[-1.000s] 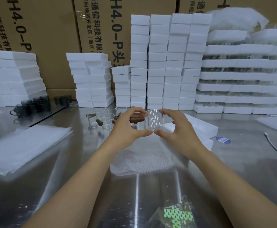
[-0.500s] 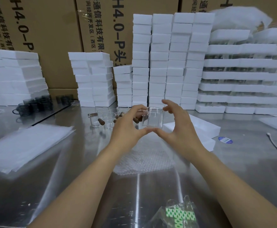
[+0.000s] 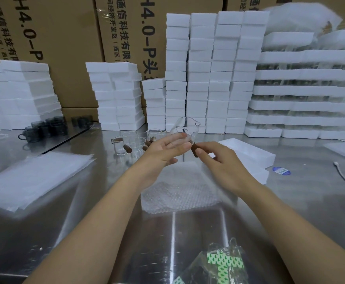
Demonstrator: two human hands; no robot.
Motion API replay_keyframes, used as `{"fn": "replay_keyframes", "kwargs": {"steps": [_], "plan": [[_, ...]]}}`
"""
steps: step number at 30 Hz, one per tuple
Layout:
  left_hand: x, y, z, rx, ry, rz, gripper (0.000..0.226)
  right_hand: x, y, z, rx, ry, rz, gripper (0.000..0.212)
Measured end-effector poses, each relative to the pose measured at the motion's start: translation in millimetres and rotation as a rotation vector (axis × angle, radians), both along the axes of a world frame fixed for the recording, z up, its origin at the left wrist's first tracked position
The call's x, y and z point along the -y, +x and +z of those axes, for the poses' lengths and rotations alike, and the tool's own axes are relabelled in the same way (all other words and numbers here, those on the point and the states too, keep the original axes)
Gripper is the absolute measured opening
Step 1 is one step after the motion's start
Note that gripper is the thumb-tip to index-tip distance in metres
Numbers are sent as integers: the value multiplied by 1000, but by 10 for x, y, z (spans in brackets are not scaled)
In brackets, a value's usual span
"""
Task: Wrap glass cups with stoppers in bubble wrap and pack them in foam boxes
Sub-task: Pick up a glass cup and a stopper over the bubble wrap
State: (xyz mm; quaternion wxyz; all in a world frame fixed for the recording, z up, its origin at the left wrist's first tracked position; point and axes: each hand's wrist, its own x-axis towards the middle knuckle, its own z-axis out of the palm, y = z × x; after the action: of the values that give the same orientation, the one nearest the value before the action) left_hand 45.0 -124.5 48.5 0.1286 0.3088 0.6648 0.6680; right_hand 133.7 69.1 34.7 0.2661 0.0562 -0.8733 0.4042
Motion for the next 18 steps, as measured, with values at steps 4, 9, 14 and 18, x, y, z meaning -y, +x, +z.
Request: {"fn": "replay_keyframes", "kwargs": {"steps": [4,9,14,18], "plan": [[-4,36,-7,1,-54,-70,61,22,21,23,20,-19,68,23],[5,-23,-30,13,-108,-11,55,-34,-18,12,-5,-80,-43,19],[54,-95,-148,-217,-463,14,49,-120,-50,3,-60,-229,-148,15],[42,-81,-256,-416,-808,-64,46,-152,-38,48,-147,-464,-159,8]]}}
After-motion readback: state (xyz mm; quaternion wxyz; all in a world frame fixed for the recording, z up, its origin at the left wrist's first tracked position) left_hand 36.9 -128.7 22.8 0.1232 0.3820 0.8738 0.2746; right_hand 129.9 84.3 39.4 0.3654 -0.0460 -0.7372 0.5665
